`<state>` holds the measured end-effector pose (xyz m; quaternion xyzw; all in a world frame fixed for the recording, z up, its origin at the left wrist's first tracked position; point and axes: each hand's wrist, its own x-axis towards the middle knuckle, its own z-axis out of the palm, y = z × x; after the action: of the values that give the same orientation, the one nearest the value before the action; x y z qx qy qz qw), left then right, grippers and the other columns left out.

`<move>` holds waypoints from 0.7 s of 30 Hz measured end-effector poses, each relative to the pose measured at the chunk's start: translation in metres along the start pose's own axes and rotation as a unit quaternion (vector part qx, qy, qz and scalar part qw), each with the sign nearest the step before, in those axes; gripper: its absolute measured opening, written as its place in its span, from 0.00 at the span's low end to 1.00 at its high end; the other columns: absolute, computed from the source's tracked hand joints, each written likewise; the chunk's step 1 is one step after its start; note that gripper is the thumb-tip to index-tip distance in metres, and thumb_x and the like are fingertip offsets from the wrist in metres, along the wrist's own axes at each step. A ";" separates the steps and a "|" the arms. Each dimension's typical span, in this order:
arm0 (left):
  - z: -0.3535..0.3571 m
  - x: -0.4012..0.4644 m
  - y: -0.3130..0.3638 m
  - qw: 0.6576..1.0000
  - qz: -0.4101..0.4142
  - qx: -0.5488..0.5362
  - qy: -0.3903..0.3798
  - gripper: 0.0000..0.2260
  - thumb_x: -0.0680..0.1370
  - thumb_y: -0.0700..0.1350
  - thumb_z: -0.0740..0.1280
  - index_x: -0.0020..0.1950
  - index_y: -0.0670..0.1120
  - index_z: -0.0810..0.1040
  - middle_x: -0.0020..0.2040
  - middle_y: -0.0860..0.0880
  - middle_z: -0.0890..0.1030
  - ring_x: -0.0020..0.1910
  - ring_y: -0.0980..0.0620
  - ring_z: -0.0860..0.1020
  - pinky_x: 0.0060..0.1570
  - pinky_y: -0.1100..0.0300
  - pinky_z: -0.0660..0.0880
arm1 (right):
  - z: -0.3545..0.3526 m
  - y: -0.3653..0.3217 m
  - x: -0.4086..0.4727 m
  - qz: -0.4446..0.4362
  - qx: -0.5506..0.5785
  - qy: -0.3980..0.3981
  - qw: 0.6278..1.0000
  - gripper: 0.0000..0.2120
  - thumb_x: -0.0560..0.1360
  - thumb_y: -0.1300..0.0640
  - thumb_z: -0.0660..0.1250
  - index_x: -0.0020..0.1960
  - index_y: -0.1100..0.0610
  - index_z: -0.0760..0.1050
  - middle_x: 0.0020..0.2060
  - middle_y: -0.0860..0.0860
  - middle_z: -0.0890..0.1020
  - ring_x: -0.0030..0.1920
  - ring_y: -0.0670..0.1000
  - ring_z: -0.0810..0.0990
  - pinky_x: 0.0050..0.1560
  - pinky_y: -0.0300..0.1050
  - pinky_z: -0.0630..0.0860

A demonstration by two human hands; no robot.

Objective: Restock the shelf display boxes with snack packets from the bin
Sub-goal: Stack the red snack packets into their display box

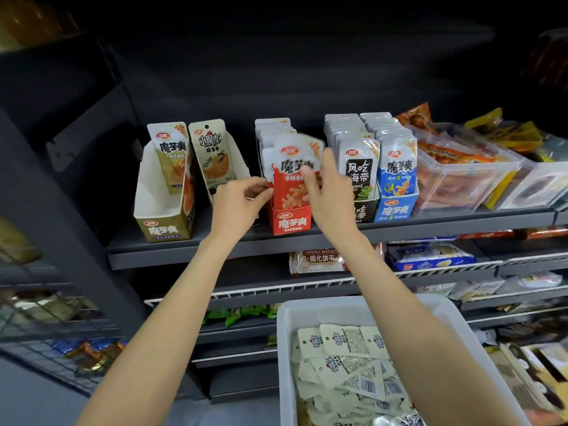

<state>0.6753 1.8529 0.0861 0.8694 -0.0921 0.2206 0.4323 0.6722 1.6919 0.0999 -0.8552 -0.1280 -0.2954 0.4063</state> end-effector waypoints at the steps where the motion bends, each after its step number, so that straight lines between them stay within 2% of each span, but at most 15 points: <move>1: 0.000 0.000 -0.001 1.000 0.002 0.003 0.000 0.09 0.76 0.44 0.70 0.54 0.45 0.83 0.47 0.50 0.84 0.41 0.62 0.79 0.44 0.74 0.73 | 0.004 0.000 -0.003 -0.015 -0.023 -0.016 1.000 0.14 0.81 0.52 0.57 0.62 0.61 0.65 0.41 0.55 0.82 0.34 0.52 0.81 0.32 0.51 0.79; 2: 0.000 0.000 -0.001 1.000 0.001 0.004 0.001 0.09 0.76 0.44 0.69 0.55 0.45 0.83 0.47 0.50 0.84 0.42 0.61 0.79 0.45 0.72 0.74 | 0.007 0.000 -0.006 -0.022 -0.035 -0.026 0.999 0.14 0.81 0.52 0.58 0.61 0.61 0.66 0.40 0.55 0.81 0.34 0.53 0.81 0.32 0.52 0.78; 4: 0.000 -0.002 0.000 1.000 -0.014 -0.013 0.005 0.09 0.78 0.44 0.66 0.56 0.46 0.81 0.49 0.50 0.84 0.45 0.58 0.80 0.50 0.62 0.78 | 0.008 0.002 -0.008 -0.024 -0.052 -0.020 0.998 0.14 0.81 0.52 0.59 0.60 0.61 0.69 0.39 0.55 0.80 0.37 0.53 0.79 0.30 0.48 0.73; 6: -0.001 -0.006 0.004 0.997 -0.030 -0.061 0.020 0.10 0.79 0.44 0.63 0.60 0.47 0.78 0.53 0.52 0.82 0.49 0.56 0.80 0.51 0.55 0.79 | 0.007 0.007 -0.008 -0.043 -0.104 0.020 0.993 0.15 0.79 0.52 0.63 0.59 0.62 0.72 0.44 0.56 0.78 0.45 0.54 0.76 0.35 0.43 0.67; 7: 0.000 -0.008 0.007 0.995 -0.030 -0.087 0.030 0.11 0.79 0.44 0.63 0.62 0.47 0.76 0.56 0.53 0.79 0.51 0.58 0.79 0.51 0.58 0.79 | 0.006 0.010 -0.006 -0.046 -0.124 0.031 0.991 0.15 0.78 0.52 0.64 0.58 0.62 0.74 0.49 0.57 0.77 0.50 0.55 0.73 0.40 0.42 0.66; 9: 0.003 -0.012 0.017 0.991 -0.025 -0.126 0.040 0.17 0.79 0.44 0.64 0.67 0.47 0.70 0.62 0.55 0.72 0.54 0.63 0.75 0.51 0.72 0.74 | 0.005 0.015 -0.001 -0.021 -0.129 0.009 0.991 0.15 0.77 0.53 0.66 0.58 0.63 0.75 0.56 0.59 0.73 0.57 0.56 0.71 0.46 0.41 0.67; 10: 0.005 -0.011 0.023 0.988 -0.025 -0.147 0.037 0.21 0.79 0.44 0.65 0.70 0.47 0.66 0.64 0.55 0.69 0.57 0.64 0.72 0.52 0.75 0.71 | 0.006 0.016 0.001 -0.005 -0.114 -0.013 0.993 0.16 0.77 0.53 0.66 0.59 0.63 0.74 0.58 0.59 0.71 0.58 0.55 0.71 0.49 0.41 0.69; 12: 0.011 -0.006 0.027 0.985 -0.029 -0.168 0.020 0.28 0.78 0.42 0.66 0.75 0.47 0.58 0.69 0.54 0.66 0.64 0.64 0.66 0.58 0.73 0.66 | 0.011 0.016 0.002 0.020 -0.063 -0.047 0.997 0.17 0.78 0.54 0.65 0.63 0.63 0.71 0.61 0.58 0.70 0.60 0.53 0.71 0.55 0.42 0.71; 15: 0.015 0.005 0.033 0.989 -0.011 -0.144 -0.029 0.33 0.76 0.36 0.67 0.76 0.49 0.54 0.69 0.53 0.67 0.63 0.63 0.65 0.54 0.72 0.69 | 0.013 0.014 -0.001 0.055 0.038 -0.054 0.996 0.18 0.78 0.57 0.63 0.65 0.62 0.65 0.62 0.55 0.72 0.60 0.49 0.73 0.59 0.46 0.73; 18: 0.017 0.011 0.034 0.993 0.015 -0.109 -0.048 0.36 0.74 0.33 0.68 0.76 0.48 0.54 0.70 0.48 0.67 0.66 0.57 0.67 0.61 0.58 0.73 | 0.011 0.012 -0.005 0.126 0.157 -0.075 0.977 0.25 0.79 0.56 0.63 0.71 0.58 0.57 0.66 0.55 0.72 0.62 0.48 0.73 0.61 0.48 0.74; 21: 0.014 0.015 0.025 0.996 0.028 -0.056 -0.063 0.39 0.72 0.36 0.72 0.77 0.46 0.52 0.72 0.46 0.66 0.70 0.53 0.66 0.66 0.51 0.69 | 0.010 0.015 -0.012 0.109 0.129 -0.104 0.980 0.25 0.79 0.54 0.62 0.73 0.56 0.59 0.65 0.52 0.74 0.61 0.46 0.74 0.61 0.49 0.74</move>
<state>0.6840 1.8273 0.1034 0.8531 -0.1562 0.1719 0.4672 0.6736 1.6905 0.0778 -0.8304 -0.1128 -0.1398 0.5275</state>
